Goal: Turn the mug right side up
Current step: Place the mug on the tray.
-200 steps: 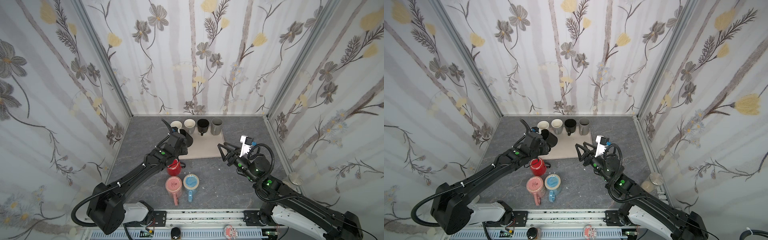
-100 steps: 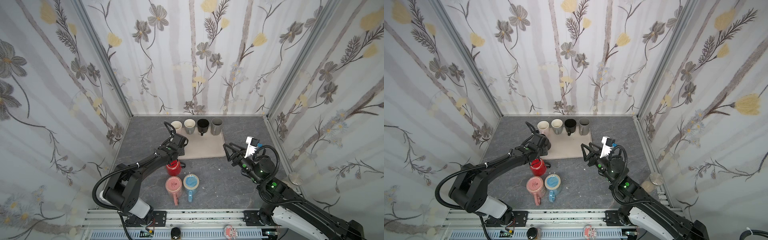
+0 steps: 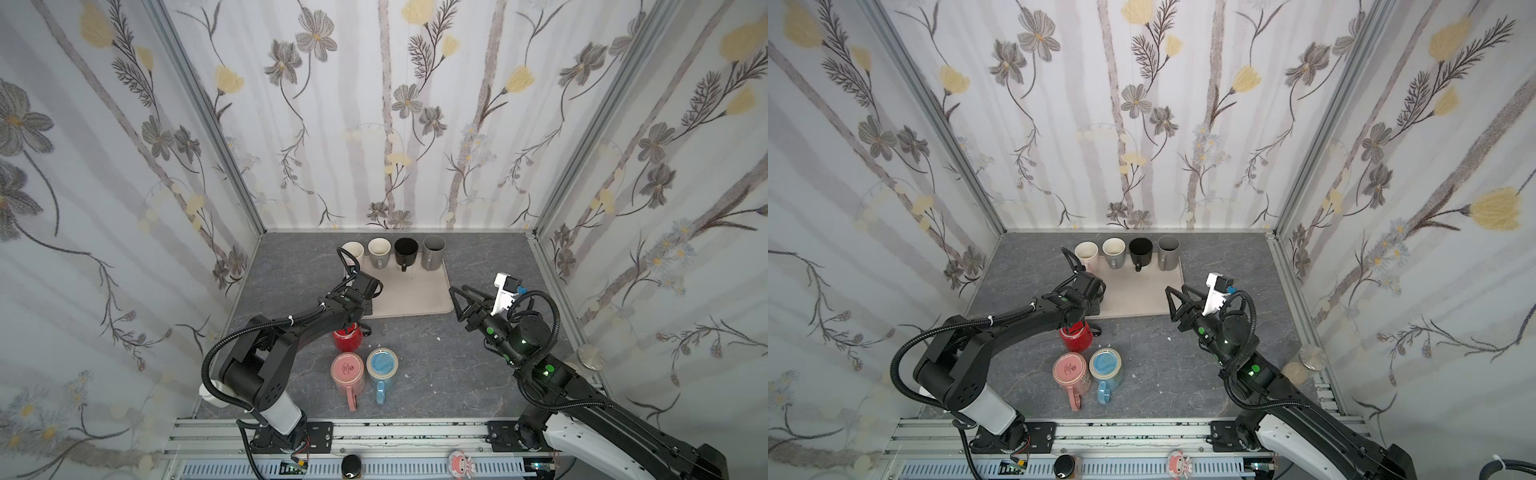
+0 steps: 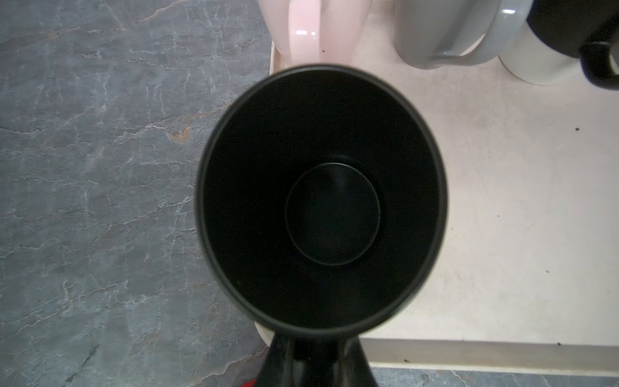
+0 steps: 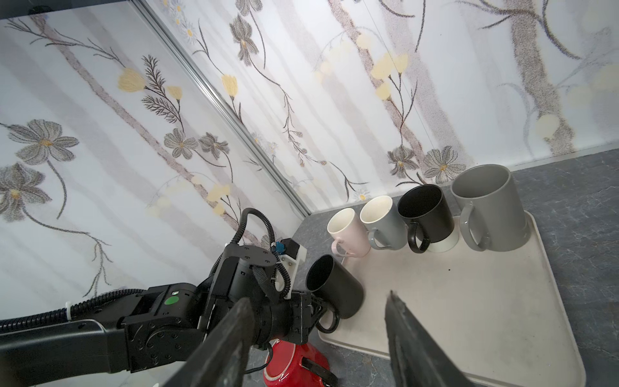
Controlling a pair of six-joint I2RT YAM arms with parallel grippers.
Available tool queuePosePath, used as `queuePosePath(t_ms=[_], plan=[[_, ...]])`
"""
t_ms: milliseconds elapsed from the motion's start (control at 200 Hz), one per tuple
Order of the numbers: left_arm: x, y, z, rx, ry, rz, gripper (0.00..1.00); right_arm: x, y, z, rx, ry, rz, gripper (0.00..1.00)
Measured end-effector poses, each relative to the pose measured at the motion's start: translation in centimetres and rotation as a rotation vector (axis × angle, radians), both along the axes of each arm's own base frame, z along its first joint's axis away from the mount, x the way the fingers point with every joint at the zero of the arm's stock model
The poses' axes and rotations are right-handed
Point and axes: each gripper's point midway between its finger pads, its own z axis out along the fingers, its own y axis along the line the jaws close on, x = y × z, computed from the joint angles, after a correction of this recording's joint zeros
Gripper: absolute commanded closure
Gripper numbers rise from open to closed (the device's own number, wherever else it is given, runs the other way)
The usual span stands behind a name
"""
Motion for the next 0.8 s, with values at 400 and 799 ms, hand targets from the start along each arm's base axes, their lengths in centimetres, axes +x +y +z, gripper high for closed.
queuePosePath(t_ms=[400, 799], plan=[[-1.0, 0.1, -0.5, 0.037, -0.002, 0.007, 0.58, 0.2, 0.2, -0.7, -0.017, 0.019, 0.003, 0.28], [-1.4, -0.3, 9.5, -0.164, -0.207, 0.022, 0.16, -0.5, 3.7, -5.3, -0.174, 0.119, 0.144, 0.27]])
